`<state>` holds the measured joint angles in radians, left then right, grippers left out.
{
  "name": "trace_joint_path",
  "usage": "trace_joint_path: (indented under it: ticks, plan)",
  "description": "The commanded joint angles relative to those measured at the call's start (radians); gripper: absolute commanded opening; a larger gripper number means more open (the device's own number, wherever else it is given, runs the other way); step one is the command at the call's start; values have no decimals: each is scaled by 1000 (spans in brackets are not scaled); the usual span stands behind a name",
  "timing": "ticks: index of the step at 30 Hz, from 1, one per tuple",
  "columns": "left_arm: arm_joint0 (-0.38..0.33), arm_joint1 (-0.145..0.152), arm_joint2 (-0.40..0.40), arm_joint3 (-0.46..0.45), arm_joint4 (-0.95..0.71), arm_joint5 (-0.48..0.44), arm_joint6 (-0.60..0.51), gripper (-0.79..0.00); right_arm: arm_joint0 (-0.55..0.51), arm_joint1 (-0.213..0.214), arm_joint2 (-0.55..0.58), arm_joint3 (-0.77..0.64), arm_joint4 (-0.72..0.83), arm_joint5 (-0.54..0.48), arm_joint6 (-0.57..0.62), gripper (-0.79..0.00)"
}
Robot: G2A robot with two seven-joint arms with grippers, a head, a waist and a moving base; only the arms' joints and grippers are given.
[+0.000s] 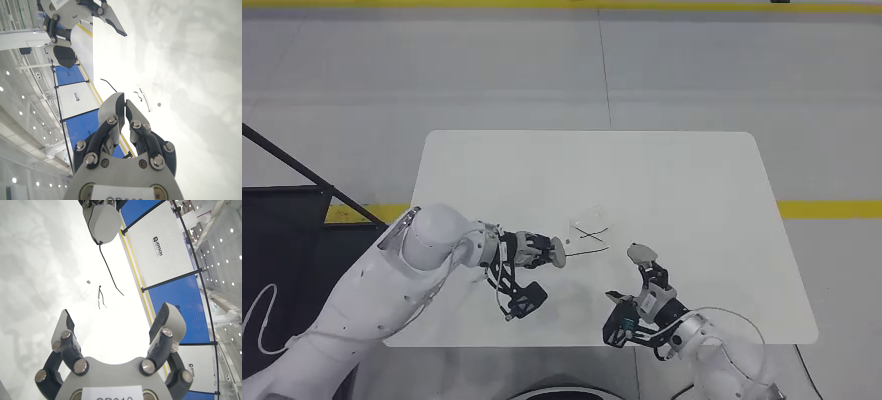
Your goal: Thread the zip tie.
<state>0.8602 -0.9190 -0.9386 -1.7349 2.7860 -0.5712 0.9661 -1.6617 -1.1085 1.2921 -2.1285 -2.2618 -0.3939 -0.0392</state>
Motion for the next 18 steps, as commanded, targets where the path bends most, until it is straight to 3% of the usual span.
trace_joint_path:
  ticks: [1,4,5,9,10,11,16,18]
  plan:
    - [-5,0,6,2,-2,3,7,-785,1,2,-15,-9,-30,8,-35,0]
    - [-13,0,16,3,-2,2,10,-785,3,4,-32,-7,-84,24,-73,-6]
    - [-16,1,19,2,-1,1,10,-785,8,5,-38,-6,-94,16,-73,-123]
    - [-25,2,31,-4,1,1,17,-785,49,3,-63,3,-108,-32,-42,-268]
    - [-26,2,32,-4,1,0,17,-785,62,1,-68,8,-105,-43,-33,-372]
    - [-27,3,34,-5,1,0,17,-785,75,0,-74,13,-102,-51,-27,-416]
    - [-37,5,46,1,-1,-3,35,-785,119,-1,-103,33,-146,-76,-13,-437]
    - [-43,5,50,8,-3,1,37,-785,126,-3,-112,41,-164,-71,20,-483]
